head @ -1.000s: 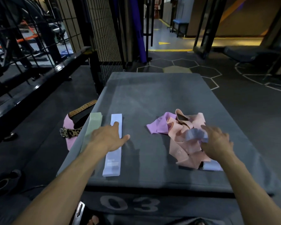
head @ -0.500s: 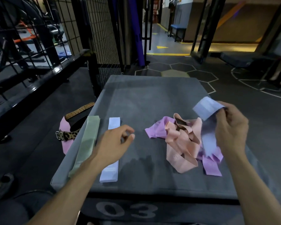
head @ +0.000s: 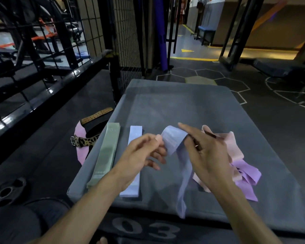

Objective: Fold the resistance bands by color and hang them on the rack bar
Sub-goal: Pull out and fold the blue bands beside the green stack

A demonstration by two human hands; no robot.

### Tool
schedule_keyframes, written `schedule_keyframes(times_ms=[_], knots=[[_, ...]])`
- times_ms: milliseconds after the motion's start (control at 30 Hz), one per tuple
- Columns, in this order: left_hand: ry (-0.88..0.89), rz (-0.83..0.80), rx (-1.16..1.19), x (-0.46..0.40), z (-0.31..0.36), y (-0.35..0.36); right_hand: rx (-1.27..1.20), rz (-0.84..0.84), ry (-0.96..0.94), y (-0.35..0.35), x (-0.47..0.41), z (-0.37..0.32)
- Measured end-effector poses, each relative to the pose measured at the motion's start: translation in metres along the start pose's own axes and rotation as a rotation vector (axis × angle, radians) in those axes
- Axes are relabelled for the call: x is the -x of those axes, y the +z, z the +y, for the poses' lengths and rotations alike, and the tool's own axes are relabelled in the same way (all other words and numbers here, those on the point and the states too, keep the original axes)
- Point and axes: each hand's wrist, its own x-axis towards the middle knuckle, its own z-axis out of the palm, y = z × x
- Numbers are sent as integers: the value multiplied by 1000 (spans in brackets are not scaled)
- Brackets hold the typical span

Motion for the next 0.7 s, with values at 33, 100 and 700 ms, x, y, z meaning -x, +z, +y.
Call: schedule_keyframes(times_ms=[33,100,700], knots=[[11,69,-38,0,-1,-4,-34,-11,4,2,-1,-3],[-28,121,-66,0,-4,-12,-66,-44,26,3,-3,-11],[66,-183,-187,-8,19,-40,-477,-743,86,32,-8,-7]])
